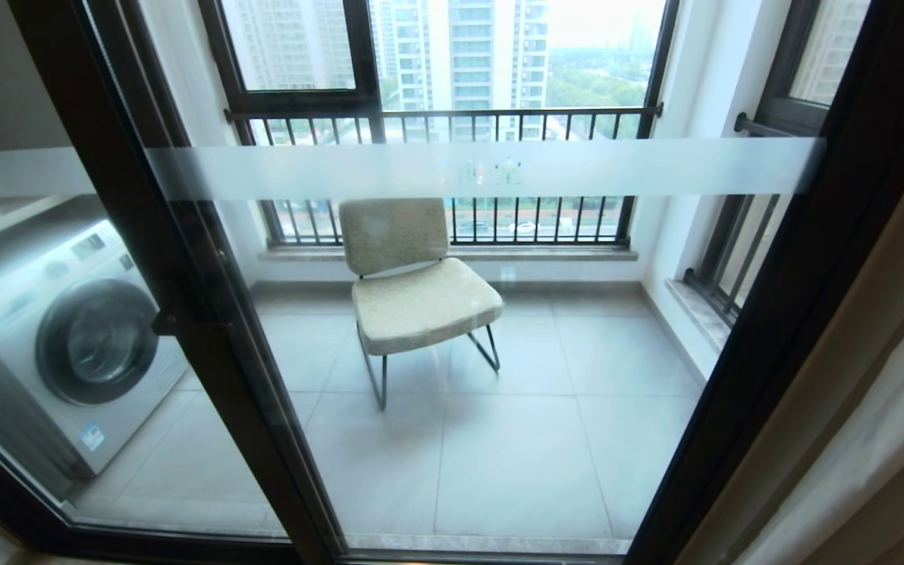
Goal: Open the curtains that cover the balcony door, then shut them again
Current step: Close the inner curtains on both sides
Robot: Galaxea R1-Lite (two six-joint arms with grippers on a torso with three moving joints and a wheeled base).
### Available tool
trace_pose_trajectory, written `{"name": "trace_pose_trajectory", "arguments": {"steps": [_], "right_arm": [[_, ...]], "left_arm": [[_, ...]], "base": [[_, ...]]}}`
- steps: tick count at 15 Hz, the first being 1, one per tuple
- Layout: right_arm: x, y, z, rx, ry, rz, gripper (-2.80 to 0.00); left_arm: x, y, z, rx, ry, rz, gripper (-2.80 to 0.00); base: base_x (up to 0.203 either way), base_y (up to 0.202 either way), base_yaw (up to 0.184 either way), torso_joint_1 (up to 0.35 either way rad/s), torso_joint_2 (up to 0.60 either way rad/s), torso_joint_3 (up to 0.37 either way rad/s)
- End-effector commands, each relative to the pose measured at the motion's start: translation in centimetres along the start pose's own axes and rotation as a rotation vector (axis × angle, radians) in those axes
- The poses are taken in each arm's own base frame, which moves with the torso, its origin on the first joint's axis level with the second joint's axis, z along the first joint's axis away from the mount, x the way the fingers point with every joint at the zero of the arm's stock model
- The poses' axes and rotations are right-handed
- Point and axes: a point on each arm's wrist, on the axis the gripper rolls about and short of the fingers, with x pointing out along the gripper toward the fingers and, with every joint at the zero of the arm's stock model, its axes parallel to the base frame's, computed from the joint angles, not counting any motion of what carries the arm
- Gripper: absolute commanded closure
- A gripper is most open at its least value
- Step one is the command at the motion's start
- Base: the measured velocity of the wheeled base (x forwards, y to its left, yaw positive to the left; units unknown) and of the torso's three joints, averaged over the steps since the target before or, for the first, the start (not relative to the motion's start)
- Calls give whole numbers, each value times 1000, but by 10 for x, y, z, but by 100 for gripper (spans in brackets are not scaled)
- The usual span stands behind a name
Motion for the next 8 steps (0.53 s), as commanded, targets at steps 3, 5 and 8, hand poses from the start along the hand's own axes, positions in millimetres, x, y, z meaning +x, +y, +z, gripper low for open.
{"name": "trace_pose_trajectory", "arguments": {"steps": [3, 5, 8], "right_arm": [[0, 0, 0, 29, -3, 1, 0], [0, 0, 0, 31, -3, 1, 0], [0, 0, 0, 31, -3, 1, 0]], "left_arm": [[0, 0, 0, 0, 0, 0, 0], [0, 0, 0, 0, 0, 0, 0], [0, 0, 0, 0, 0, 1, 0]], "base": [[0, 0, 0, 0, 0, 0], [0, 0, 0, 0, 0, 0], [0, 0, 0, 0, 0, 0]]}}
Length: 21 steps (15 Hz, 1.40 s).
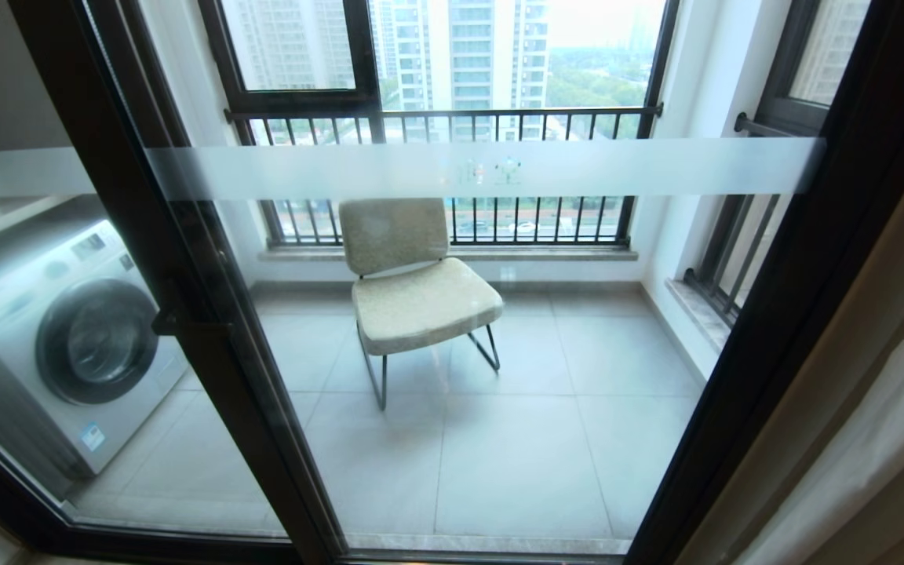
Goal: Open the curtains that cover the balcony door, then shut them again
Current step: Close the inner curtains on both sides
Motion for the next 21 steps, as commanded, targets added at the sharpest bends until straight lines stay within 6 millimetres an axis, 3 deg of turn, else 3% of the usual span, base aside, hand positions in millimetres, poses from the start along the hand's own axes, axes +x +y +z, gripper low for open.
{"name": "trace_pose_trajectory", "arguments": {"steps": [1, 14, 19, 21], "right_arm": [[0, 0, 0, 1, 0, 1, 0], [2, 0, 3, -36, 10, -1, 0], [16, -4, 58, -48, -24, -39, 0], [23, -7, 83, -53, -35, -173, 0]], "left_arm": [[0, 0, 0, -1, 0, 1, 0], [0, 0, 0, -1, 0, 2, 0], [0, 0, 0, -1, 0, 1, 0], [0, 0, 0, -1, 0, 1, 0]], "base": [[0, 0, 0, 0, 0, 0], [0, 0, 0, 0, 0, 0], [0, 0, 0, 0, 0, 0], [0, 0, 0, 0, 0, 0]]}}
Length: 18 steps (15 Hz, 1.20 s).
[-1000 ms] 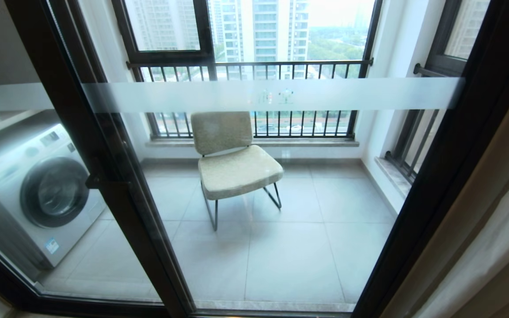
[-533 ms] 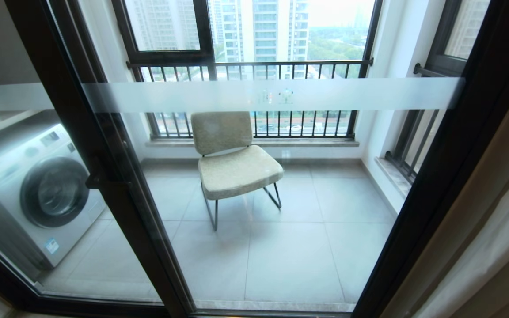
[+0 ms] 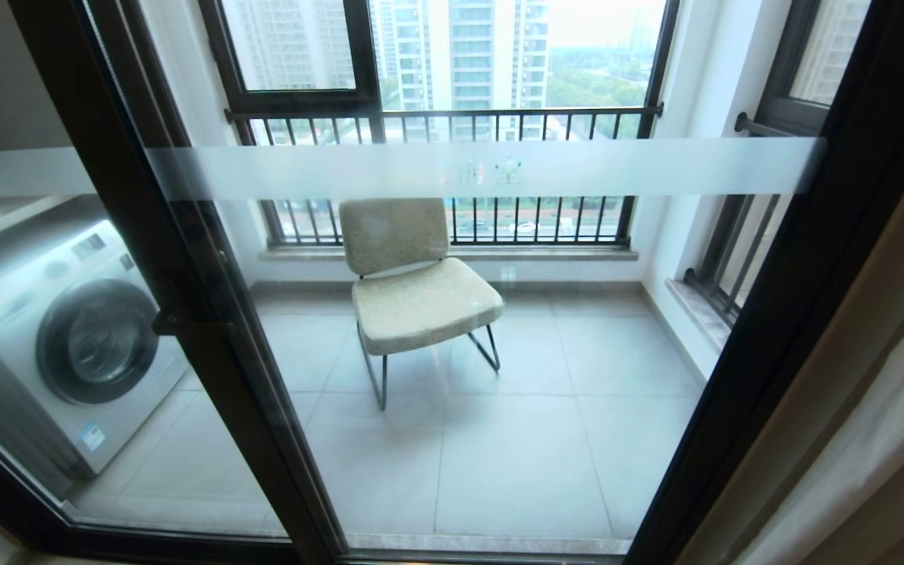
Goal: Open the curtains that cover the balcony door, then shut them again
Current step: Close the inner curtains on both sides
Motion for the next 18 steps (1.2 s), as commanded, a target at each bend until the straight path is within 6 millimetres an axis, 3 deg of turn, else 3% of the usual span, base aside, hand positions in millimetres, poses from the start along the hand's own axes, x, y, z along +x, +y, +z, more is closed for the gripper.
{"name": "trace_pose_trajectory", "arguments": {"steps": [1, 6, 10, 11, 12, 16, 18], "right_arm": [[18, -4, 23, -13, 67, -175, 0], [37, -24, 39, -102, 214, -655, 0], [48, -36, 45, -124, 220, -692, 0], [50, -38, 47, -126, 214, -690, -244], [52, -40, 49, -124, 213, -683, -280], [66, -50, 56, -103, 200, -649, -280], [86, -56, 64, -90, 153, -541, -280]], "left_arm": [[0, 0, 0, 0, 0, 1, 0], [0, 0, 0, 0, 0, 1, 0], [0, 0, 0, 0, 0, 1, 0], [0, 0, 0, 0, 0, 1, 0], [0, 0, 0, 0, 0, 1, 0], [0, 0, 0, 0, 0, 2, 0], [0, 0, 0, 0, 0, 1, 0]], "base": [[0, 0, 0, 0, 0, 0], [0, 0, 0, 0, 0, 0], [0, 0, 0, 0, 0, 0], [0, 0, 0, 0, 0, 0], [0, 0, 0, 0, 0, 0], [0, 0, 0, 0, 0, 0], [0, 0, 0, 0, 0, 0]]}}
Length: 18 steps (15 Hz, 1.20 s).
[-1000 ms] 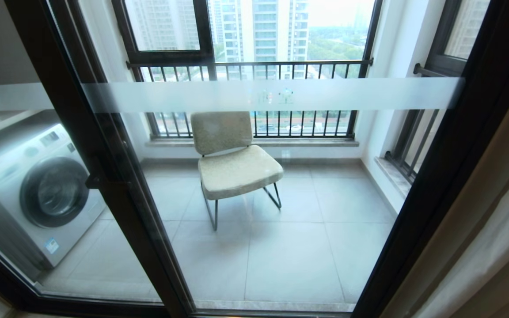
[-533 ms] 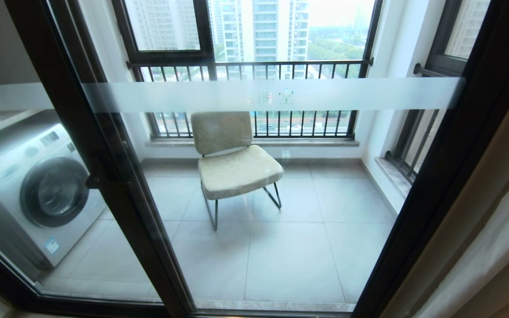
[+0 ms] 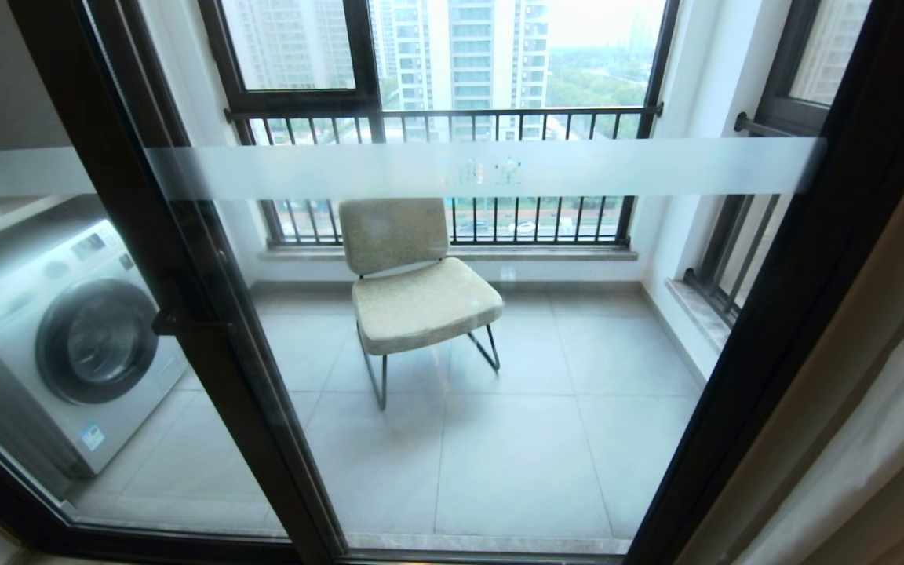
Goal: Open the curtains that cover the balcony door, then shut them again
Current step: Close the inner curtains on both sides
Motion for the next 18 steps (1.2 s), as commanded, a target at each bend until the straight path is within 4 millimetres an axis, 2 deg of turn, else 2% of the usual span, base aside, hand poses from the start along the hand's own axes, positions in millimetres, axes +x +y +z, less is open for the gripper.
{"name": "trace_pose_trajectory", "arguments": {"steps": [1, 5, 9, 14, 18], "right_arm": [[30, 7, 15, 40, -48, 123, -280], [73, 12, 60, 114, -243, 173, -280], [107, 10, 86, 119, -298, 153, -280], [144, 6, 104, 153, -318, 132, -280], [156, 8, 102, 198, -297, 147, -280]], "left_arm": [[0, 0, 0, 0, 0, 0, 0], [0, 0, 0, 0, 0, 1, 0], [0, 0, 0, 0, 0, 2, 0], [0, 0, 0, 0, 0, 1, 0], [0, 0, 0, 0, 0, 0, 0]], "base": [[0, 0, 0, 0, 0, 0], [0, 0, 0, 0, 0, 0], [0, 0, 0, 0, 0, 0], [0, 0, 0, 0, 0, 0], [0, 0, 0, 0, 0, 0]]}}
